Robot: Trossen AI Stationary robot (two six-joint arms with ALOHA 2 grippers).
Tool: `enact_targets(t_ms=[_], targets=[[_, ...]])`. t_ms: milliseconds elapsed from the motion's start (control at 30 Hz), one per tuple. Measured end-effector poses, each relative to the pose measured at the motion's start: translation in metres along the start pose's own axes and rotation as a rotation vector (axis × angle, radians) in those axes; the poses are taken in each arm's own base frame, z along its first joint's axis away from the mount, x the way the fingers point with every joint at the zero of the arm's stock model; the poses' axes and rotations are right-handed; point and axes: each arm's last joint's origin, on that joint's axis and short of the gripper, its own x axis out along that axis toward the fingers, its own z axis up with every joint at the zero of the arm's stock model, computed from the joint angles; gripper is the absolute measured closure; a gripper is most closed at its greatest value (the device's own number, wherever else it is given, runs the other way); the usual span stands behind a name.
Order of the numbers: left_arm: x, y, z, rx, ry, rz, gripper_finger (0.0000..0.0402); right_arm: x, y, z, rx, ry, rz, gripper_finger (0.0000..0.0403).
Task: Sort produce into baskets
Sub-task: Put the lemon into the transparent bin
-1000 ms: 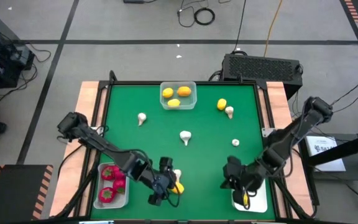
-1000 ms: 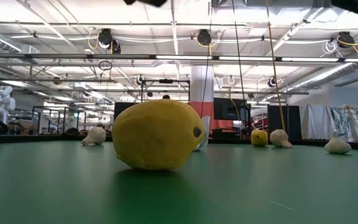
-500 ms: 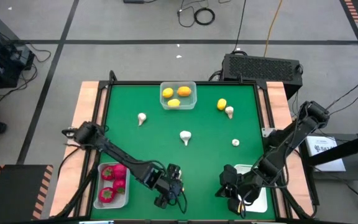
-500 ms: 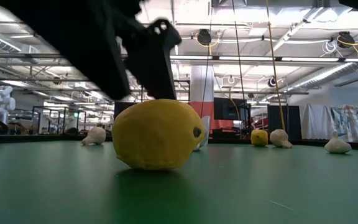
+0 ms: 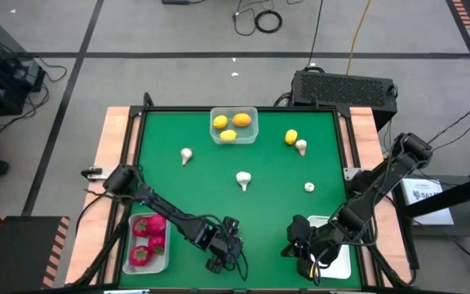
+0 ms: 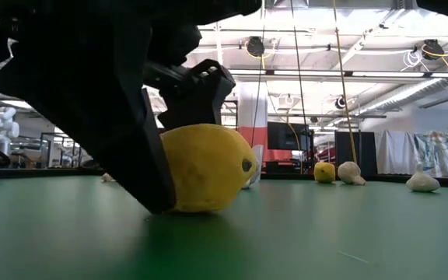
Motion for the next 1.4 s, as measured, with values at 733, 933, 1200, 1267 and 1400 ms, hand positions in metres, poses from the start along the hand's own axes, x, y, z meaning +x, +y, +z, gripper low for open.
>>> enact_targets(t_ms=[733,933,1200,1267,1400], targets=[[-0.055,0.024,0.039,-0.105,-0.005,0.021,0.0185,0.0,-0.002,-0.001,-0.067,0.013,-0.016,0.0403],[-0.123,0.076,0.054,-0.212,-0.117,0.174,0.0186,-0.001,-0.006,0.005,-0.127,0.005,-0.023,0.0403],[-0.189,0.167,0.028,-0.332,-0.141,0.395,0.0187,-0.01,-0.029,0.028,-0.21,-0.015,-0.13,0.0403],[-0.193,0.191,0.016,-0.32,-0.112,0.422,0.0187,-0.016,-0.041,0.038,-0.243,-0.038,-0.209,0.0403],[-0.193,0.242,-0.012,-0.297,-0.047,0.413,0.0187,-0.036,-0.067,0.063,-0.293,-0.129,-0.387,0.0403]])
